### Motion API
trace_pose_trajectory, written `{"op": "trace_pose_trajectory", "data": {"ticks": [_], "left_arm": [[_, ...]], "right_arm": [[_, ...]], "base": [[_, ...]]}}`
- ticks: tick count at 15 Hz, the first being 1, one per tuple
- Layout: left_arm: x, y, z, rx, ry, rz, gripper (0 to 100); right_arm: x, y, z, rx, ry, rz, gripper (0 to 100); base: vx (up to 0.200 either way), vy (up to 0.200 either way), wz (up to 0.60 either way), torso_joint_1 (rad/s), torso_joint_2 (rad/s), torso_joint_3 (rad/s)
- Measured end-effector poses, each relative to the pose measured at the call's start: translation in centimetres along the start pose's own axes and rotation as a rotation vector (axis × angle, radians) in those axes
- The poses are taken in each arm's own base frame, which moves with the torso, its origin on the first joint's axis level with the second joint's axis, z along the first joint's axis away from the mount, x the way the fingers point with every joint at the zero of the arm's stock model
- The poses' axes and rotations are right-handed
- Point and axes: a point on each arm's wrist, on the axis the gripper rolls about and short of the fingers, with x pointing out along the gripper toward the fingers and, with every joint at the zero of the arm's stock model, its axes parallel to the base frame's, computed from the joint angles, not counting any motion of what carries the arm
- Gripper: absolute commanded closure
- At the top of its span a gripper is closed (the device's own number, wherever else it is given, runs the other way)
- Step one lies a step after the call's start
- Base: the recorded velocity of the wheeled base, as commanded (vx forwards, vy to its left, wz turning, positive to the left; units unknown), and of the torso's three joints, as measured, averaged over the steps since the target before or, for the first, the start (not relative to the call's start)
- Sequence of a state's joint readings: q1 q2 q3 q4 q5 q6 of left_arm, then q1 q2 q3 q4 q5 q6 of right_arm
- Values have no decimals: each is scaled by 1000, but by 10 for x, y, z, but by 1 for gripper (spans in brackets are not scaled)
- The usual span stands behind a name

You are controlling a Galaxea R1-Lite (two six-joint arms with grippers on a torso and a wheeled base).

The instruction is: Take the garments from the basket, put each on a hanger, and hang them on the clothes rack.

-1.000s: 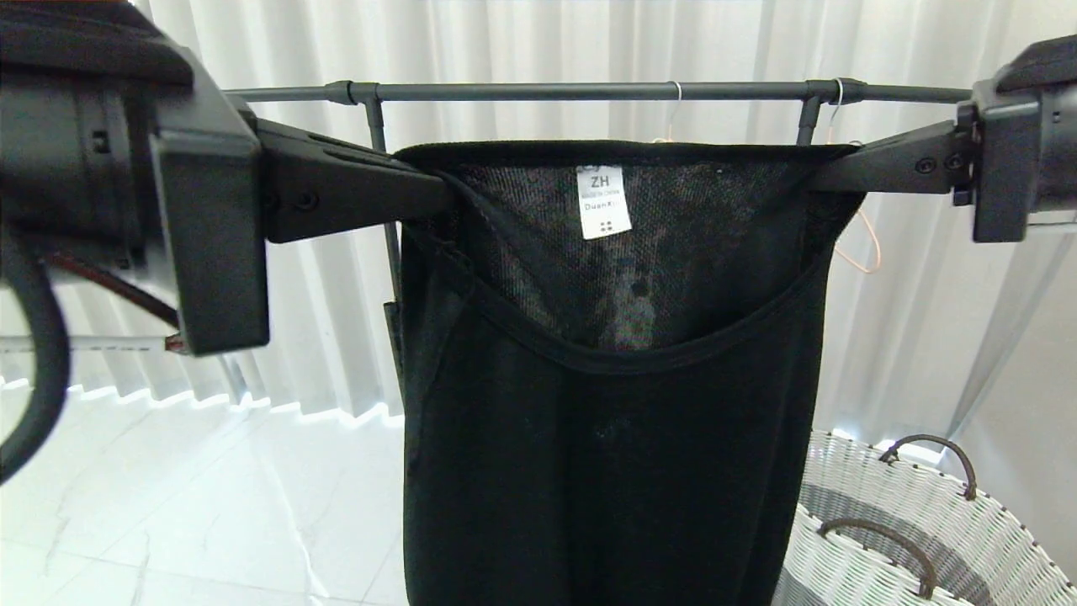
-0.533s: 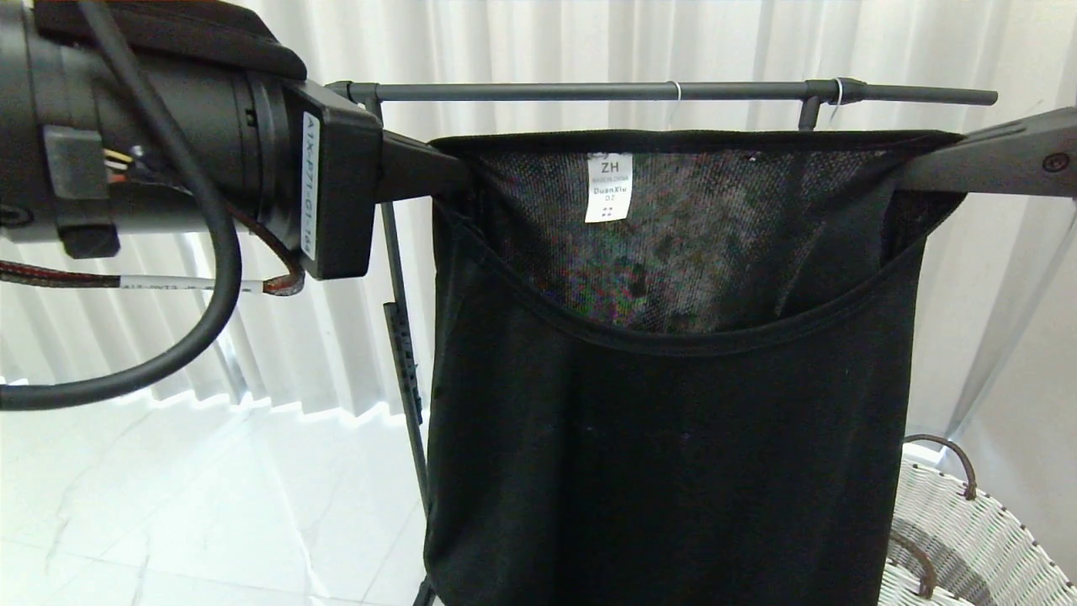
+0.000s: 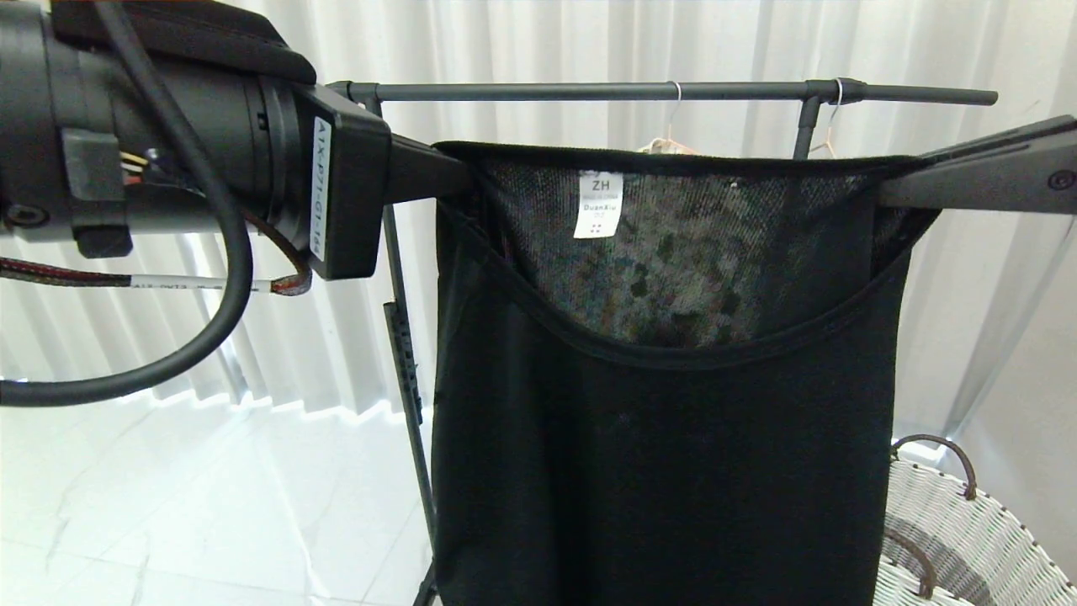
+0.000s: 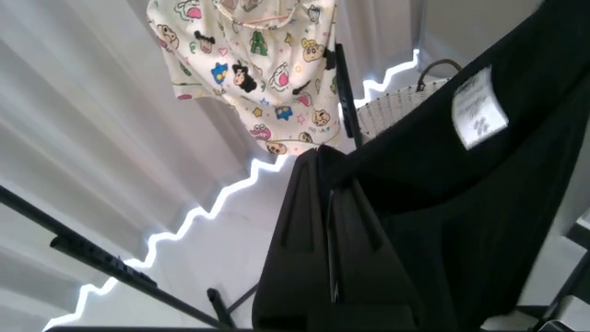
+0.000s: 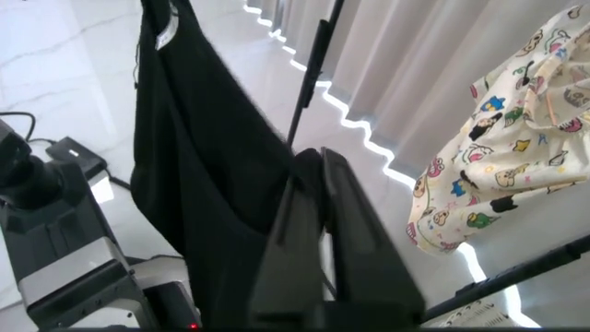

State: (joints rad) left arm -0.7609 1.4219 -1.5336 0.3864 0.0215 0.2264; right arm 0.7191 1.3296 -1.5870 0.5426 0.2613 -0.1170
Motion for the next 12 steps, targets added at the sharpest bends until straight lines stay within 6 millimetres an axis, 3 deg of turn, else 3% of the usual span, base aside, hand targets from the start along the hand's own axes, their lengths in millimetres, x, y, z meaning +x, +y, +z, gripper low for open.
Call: {"op": "trace_pose_trajectory", "data": {"ticks": [4,8,12], "left_arm": [[3,7,-3,-7,21,41,100],[12,17,-14,-18,96,181,100],[8,23,-26,-28,135,220,100]], "right_arm": [[1,2,-20,-94,63,10,0],[-6,3,-23,-100,55,-1,0],[-15,-18,-33,-58,109,-238,0]], "base": [[0,0,0,0,0,0],[0,0,0,0,0,0],[0,0,0,0,0,0]]}}
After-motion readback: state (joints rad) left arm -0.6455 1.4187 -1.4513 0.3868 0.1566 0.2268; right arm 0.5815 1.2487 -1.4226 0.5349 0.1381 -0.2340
